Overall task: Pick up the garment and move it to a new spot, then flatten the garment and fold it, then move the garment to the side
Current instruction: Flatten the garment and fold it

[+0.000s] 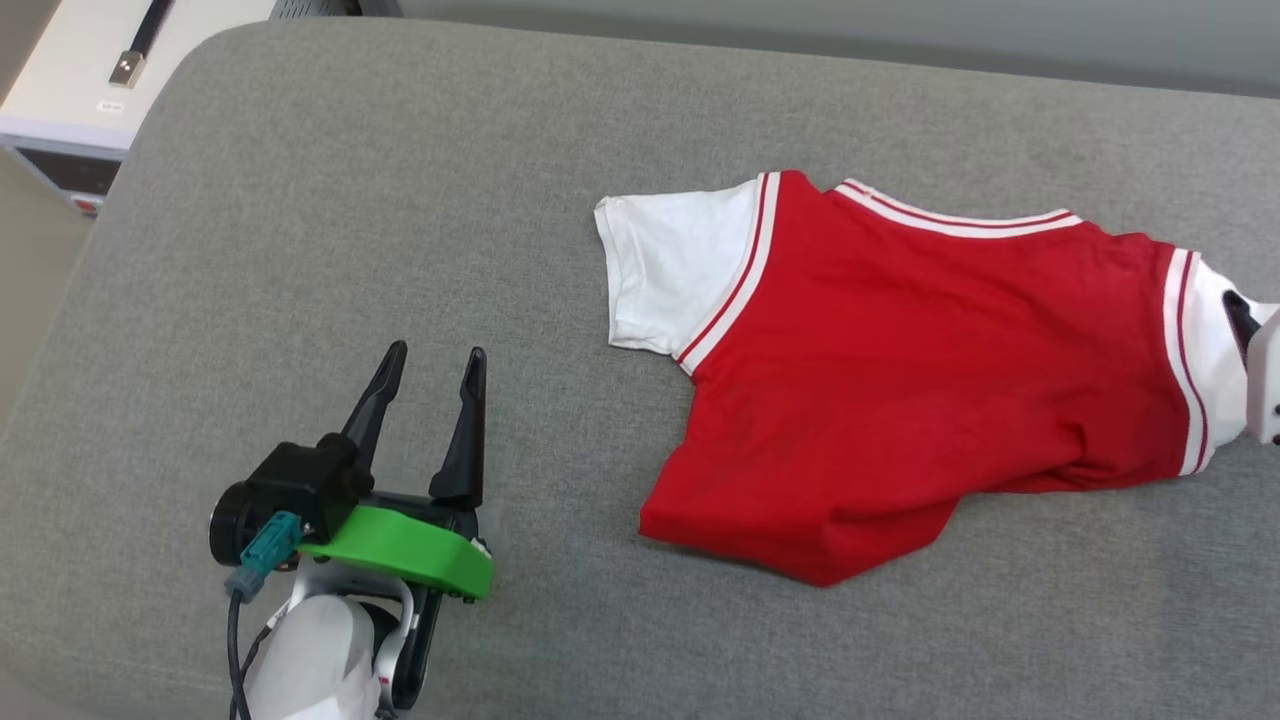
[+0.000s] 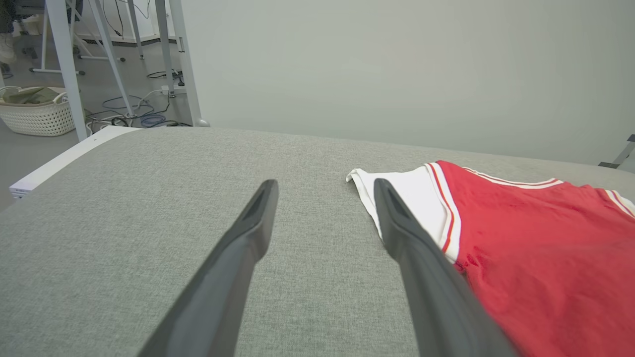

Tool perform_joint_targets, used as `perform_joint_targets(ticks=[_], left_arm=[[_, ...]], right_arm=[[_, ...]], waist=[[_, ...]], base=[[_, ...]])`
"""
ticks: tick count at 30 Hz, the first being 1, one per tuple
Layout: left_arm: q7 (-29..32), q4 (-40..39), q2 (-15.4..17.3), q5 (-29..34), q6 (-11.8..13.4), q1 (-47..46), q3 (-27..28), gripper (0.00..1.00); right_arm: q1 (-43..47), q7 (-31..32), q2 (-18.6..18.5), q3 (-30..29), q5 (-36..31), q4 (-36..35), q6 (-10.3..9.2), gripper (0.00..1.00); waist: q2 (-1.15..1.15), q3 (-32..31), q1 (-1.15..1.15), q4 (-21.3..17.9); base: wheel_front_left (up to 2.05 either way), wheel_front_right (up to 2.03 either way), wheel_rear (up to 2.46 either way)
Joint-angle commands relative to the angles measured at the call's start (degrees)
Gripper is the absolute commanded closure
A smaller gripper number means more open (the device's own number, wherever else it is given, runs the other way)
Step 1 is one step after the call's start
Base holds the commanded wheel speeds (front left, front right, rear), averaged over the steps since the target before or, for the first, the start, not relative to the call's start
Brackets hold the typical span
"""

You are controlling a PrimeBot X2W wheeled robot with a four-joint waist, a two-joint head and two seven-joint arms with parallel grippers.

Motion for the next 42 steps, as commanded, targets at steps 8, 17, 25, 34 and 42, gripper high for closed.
perform_joint_targets(ticks=[8,17,25,34,42], left_arm=[[-0.34,0.09,0.46,-1.61,-0.16,1.17,-0.4,0.0],[-0.34,-0.78,-0.4,-3.58,-0.16,4.38,-0.05,0.0],[-0.34,-0.61,-1.22,-4.42,-0.16,7.07,0.35,0.0],[-0.26,1.64,1.11,-4.13,-0.16,4.92,-1.37,0.0],[16.46,4.61,8.85,-7.56,-0.16,-11.39,-7.23,0.0]], right_arm=[[7.62,-16.21,6.95,-4.41,1.39,-11.89,-0.05,0.0],[22.13,-26.76,18.77,-12.15,1.02,-22.93,-0.05,0.0],[30.43,-31.34,26.19,-14.41,-1.02,-28.3,-0.05,0.0],[31.99,-31.39,28.18,-14.36,-1.0,-30.77,-0.05,0.0],[31.64,-29.68,28.5,-12.97,-1.24,-32.67,-0.05,0.0]], waist=[[0.0,-8.42,0.0,-5.57],[0.0,-11.2,0.0,-8.26],[0.0,-11.88,0.0,-9.61],[0.0,-10.45,0.0,-11.74],[0.0,-5.48,0.0,-14.06]], base=[[0.0,0.0,0.0],[0.0,0.0,0.0],[0.0,0.0,0.0],[0.0,0.0,0.0],[0.0,0.0,0.0]])
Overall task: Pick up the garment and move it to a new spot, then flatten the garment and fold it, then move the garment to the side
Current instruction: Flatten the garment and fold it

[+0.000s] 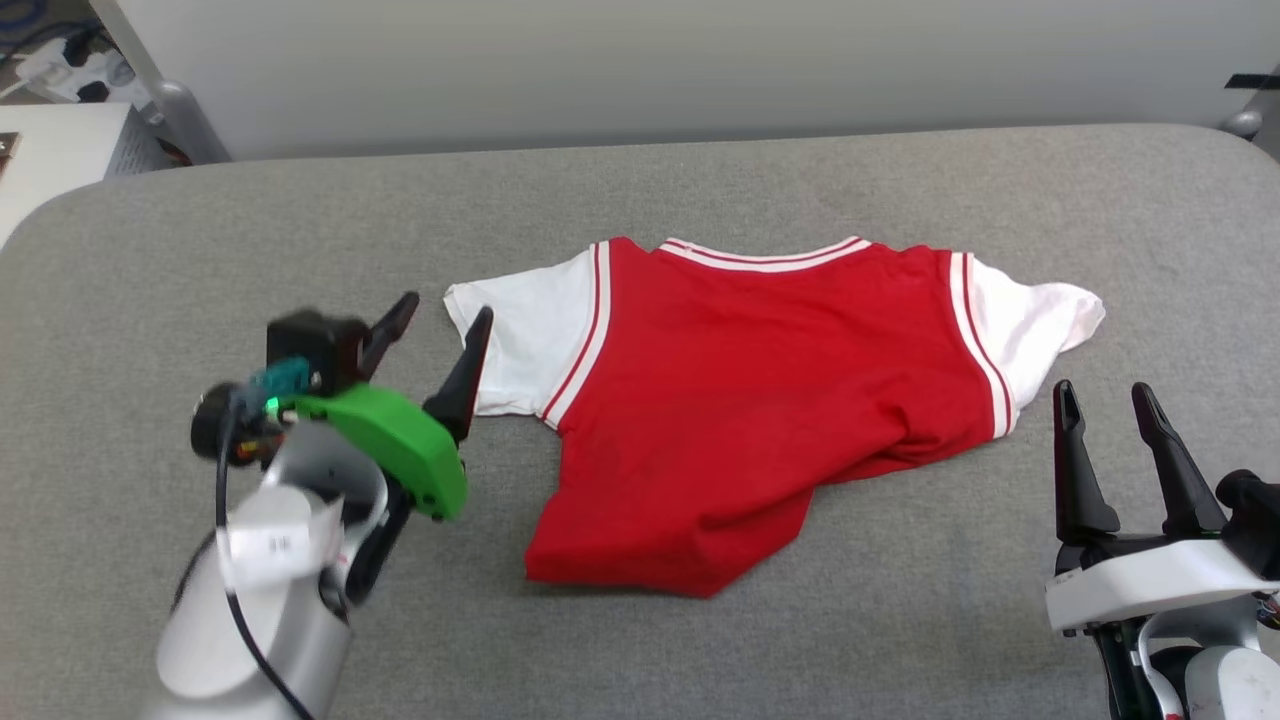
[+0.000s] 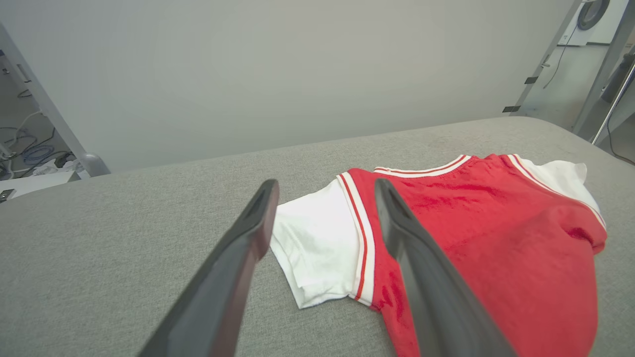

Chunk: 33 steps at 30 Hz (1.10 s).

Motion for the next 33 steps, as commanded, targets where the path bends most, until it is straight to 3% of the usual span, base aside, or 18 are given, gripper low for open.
perform_joint_targets(ticks=[1,6,13,23,28,32,33], left_arm=[[3.6,0.48,1.05,-1.83,-0.16,-3.84,-0.99,0.0],[22.76,4.22,5.82,-7.54,-0.16,-16.01,-6.06,0.0],[36.82,11.85,10.12,-13.09,-0.16,-27.16,-10.27,0.0],[40.95,25.01,13.47,-10.62,0.34,-35.59,-11.34,0.0],[40.68,28.48,15.23,-6.49,0.18,-36.51,-15.34,0.0],[42.7,31.35,14.97,-7.04,0.04,-35.88,-16.93,0.0],[44.48,32.29,14.81,-7.82,-0.04,-35.75,-17.93,0.8]], right_arm=[[-0.26,0.34,0.22,0.11,-0.44,-0.49,-0.04,0.0],[-2.17,0.58,0.47,0.7,-1.12,-0.7,-0.04,0.0],[-4.7,-0.44,0.81,3.46,-1.35,0.43,-0.04,0.0],[-8.24,-1.88,1.25,5.65,-0.76,1.25,-0.04,0.0],[-8.75,-2.26,1.42,6.06,-0.89,1.9,-0.04,0.0],[-9.1,-2.38,1.5,6.13,-1.31,2.41,-0.04,0.0],[-9.28,-2.33,1.55,5.94,-1.39,2.57,-0.04,0.0]], waist=[[0.0,2.99,0.0,-1.88],[0.0,7.85,0.0,-4.29],[0.0,13.24,0.0,-7.69],[0.0,18.29,0.0,-10.93],[0.0,18.92,0.0,-10.95],[0.0,18.78,0.0,-10.63],[0.0,18.43,0.0,-10.24]], base=[[0.0,0.0,0.0],[0.0,0.0,0.0],[0.0,0.0,0.0],[0.0,0.0,0.0],[0.0,0.0,0.0],[0.0,0.0,0.0],[0.0,0.0,0.0]])
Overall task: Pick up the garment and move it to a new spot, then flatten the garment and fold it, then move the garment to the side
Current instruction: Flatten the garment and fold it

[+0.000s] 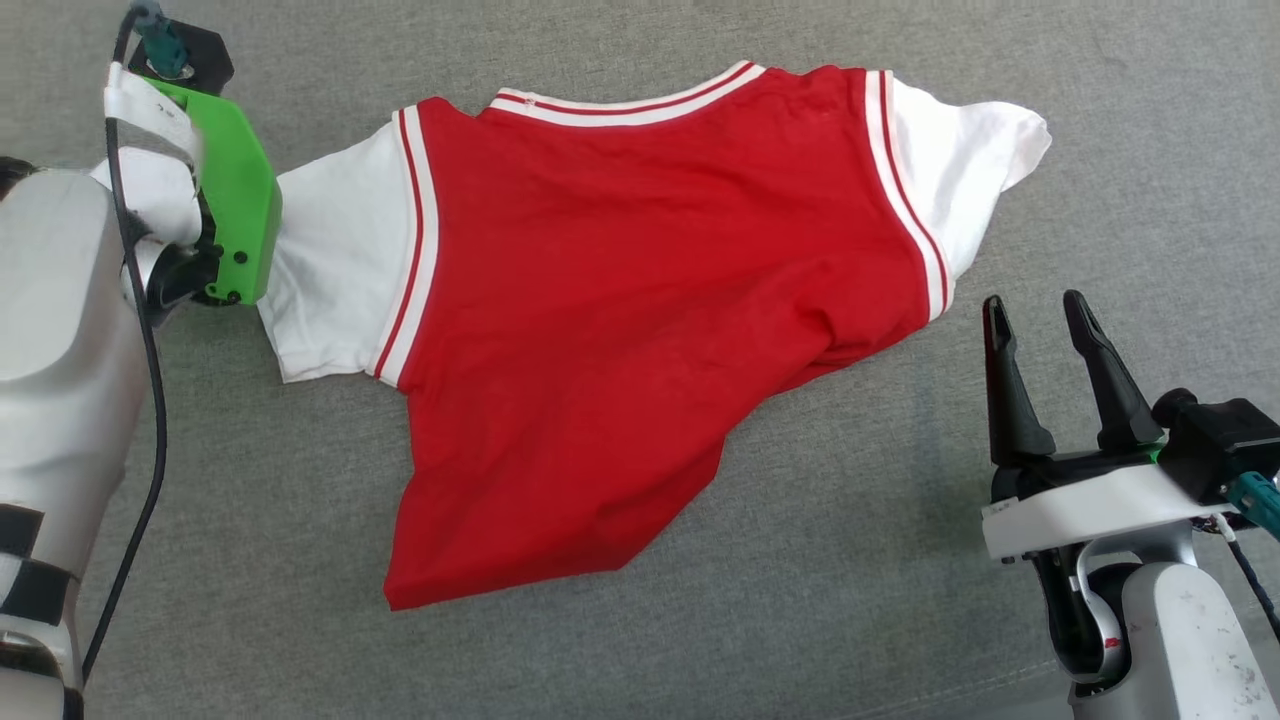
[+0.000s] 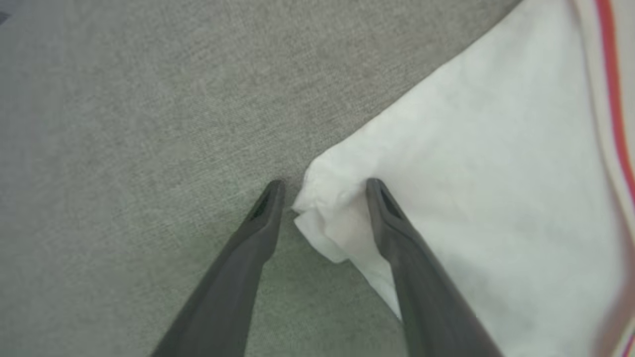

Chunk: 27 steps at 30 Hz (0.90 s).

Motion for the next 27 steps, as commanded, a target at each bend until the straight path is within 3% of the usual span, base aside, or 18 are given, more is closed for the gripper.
perform_joint_targets(ticks=[1,10,17,23,27], left_arm=[[1.68,2.33,0.32,-0.19,-0.04,2.5,-1.28,1.0],[-4.96,3.06,-0.46,-3.81,0.25,3.46,1.6,1.0],[-9.9,-0.84,2.68,-6.33,0.17,7.76,4.06,1.0],[-11.4,-10.99,5.14,-9.63,2.06,14.88,7.02,1.0],[-10.8,-22.52,6.31,-11.44,6.18,20.95,8.95,1.0]], right_arm=[[-0.9,-0.2,0.29,-0.08,-0.41,0.15,-0.04,0.0],[-0.55,0.82,-0.18,-0.72,-0.78,0.53,-0.04,0.0],[0.43,4.46,-2.49,-2.35,-1.63,0.43,-0.04,0.0],[-0.07,14.74,-6.79,-1.91,-1.29,-0.51,-0.04,0.0],[-2.4,25.83,-11.38,-1.95,-1.38,-1.49,-0.04,0.0]], waist=[[0.0,-0.34,0.0,0.4],[0.0,-3.38,0.0,1.79],[0.0,-6.86,0.0,3.75],[0.0,-8.64,0.0,5.81],[0.0,-8.91,0.0,7.45]], base=[[0.0,0.0,0.0],[0.0,0.0,0.0],[0.0,0.0,0.0],[0.0,0.0,0.0],[0.0,0.0,0.0]])
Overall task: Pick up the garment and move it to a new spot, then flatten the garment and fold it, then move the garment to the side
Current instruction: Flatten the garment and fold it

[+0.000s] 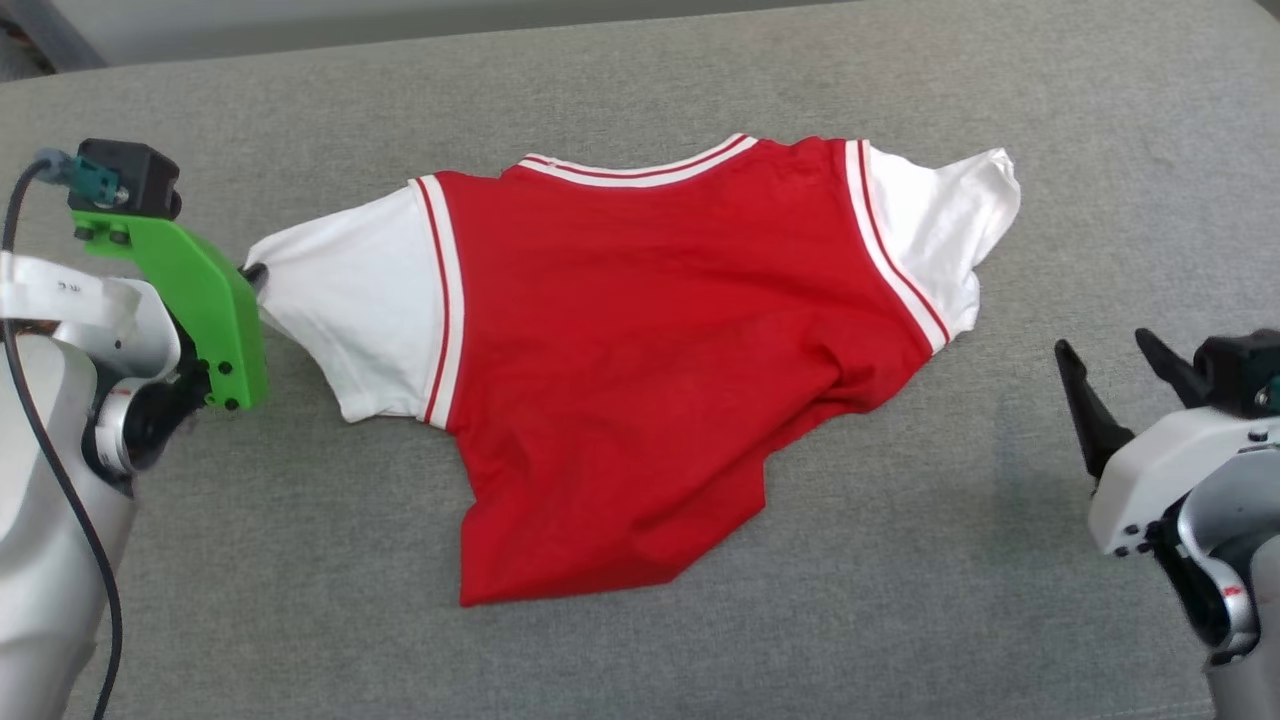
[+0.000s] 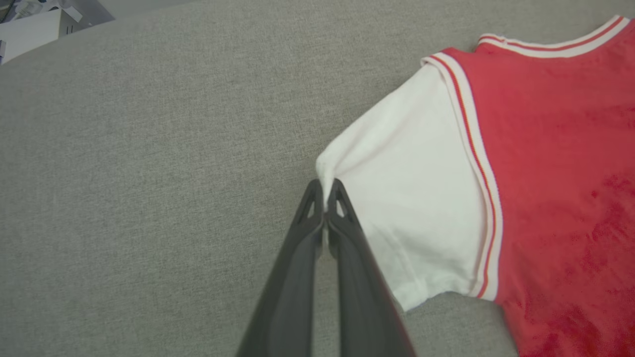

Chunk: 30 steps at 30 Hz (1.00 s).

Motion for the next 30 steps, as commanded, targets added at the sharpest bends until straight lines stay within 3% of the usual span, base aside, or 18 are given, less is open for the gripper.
perform_joint_targets(ticks=[1,7,15,22,30], left_arm=[[0.36,-4.32,0.71,-0.66,1.9,3.19,0.67,1.0],[3.16,-22.28,2.19,-2.15,7.86,11.53,2.02,1.0],[4.29,-34.25,2.74,-1.5,10.91,14.67,1.78,1.0],[3.67,-37.5,1.89,-0.65,10.87,13.87,0.75,1.0],[1.38,-38.06,0.26,-0.64,9.87,11.71,0.66,1.0]], right_arm=[[-2.19,3.87,-1.47,-0.08,0.3,-0.73,-0.05,0.0],[-9.75,20.97,-7.0,0.08,4.38,-0.82,-0.05,0.0],[-21.51,34.74,-12.54,1.35,7.7,4.65,-0.05,0.0],[-29.46,37.21,-15.24,3.35,9.1,11.59,-0.05,0.0],[-35.86,36.62,-15.68,5.58,9.66,18.89,-0.05,0.0]], waist=[[0.0,-0.46,0.0,1.73],[0.0,1.63,0.0,4.81],[0.0,5.63,0.0,8.74],[0.0,8.55,0.0,11.55],[0.0,11.46,0.0,13.61]], base=[[0.0,0.0,0.0],[0.0,0.0,0.0],[0.0,0.0,0.0],[0.0,0.0,0.0],[0.0,0.0,0.0]])
